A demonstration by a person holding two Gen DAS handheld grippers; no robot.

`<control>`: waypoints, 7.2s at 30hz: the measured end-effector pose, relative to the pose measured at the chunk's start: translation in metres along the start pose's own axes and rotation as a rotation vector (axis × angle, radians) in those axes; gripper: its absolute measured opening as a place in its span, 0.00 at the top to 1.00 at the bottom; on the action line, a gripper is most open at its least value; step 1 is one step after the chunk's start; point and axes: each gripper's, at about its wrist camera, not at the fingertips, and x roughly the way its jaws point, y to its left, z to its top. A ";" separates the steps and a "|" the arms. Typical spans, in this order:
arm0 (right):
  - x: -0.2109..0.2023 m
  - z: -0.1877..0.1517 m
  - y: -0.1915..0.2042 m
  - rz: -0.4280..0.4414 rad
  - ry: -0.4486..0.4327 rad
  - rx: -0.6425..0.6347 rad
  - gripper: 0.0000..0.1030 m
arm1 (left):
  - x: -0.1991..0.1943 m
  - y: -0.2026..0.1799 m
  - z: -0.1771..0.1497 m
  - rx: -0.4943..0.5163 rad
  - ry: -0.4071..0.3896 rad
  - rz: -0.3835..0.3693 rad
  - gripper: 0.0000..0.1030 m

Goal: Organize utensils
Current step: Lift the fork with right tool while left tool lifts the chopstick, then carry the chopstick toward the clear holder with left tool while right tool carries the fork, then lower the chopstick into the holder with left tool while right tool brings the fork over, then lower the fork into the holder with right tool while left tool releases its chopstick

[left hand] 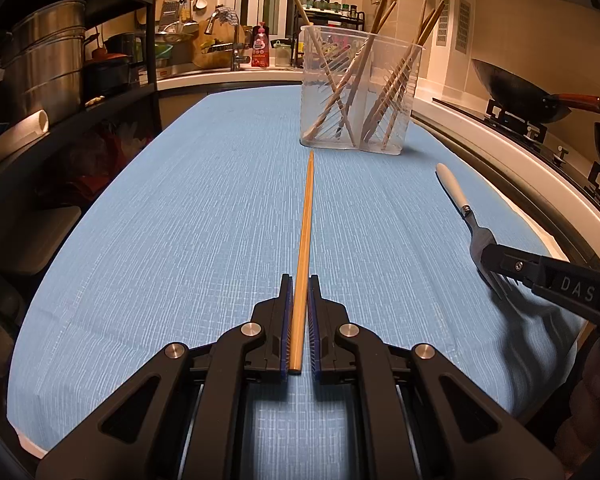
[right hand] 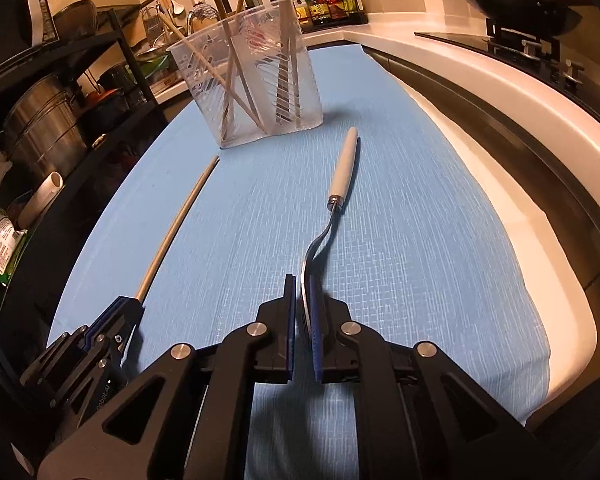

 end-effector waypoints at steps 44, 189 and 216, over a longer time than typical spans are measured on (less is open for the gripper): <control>-0.052 -0.009 0.036 -0.170 -0.218 -0.212 0.99 | -0.050 0.002 0.014 0.046 -0.181 -0.037 1.00; -0.094 0.121 0.065 0.069 -0.195 -0.354 0.99 | -0.081 0.009 0.168 0.142 -0.217 -0.167 0.94; -0.175 0.254 0.098 -0.181 -0.294 -0.567 0.99 | -0.097 0.004 0.290 0.132 -0.147 -0.154 0.94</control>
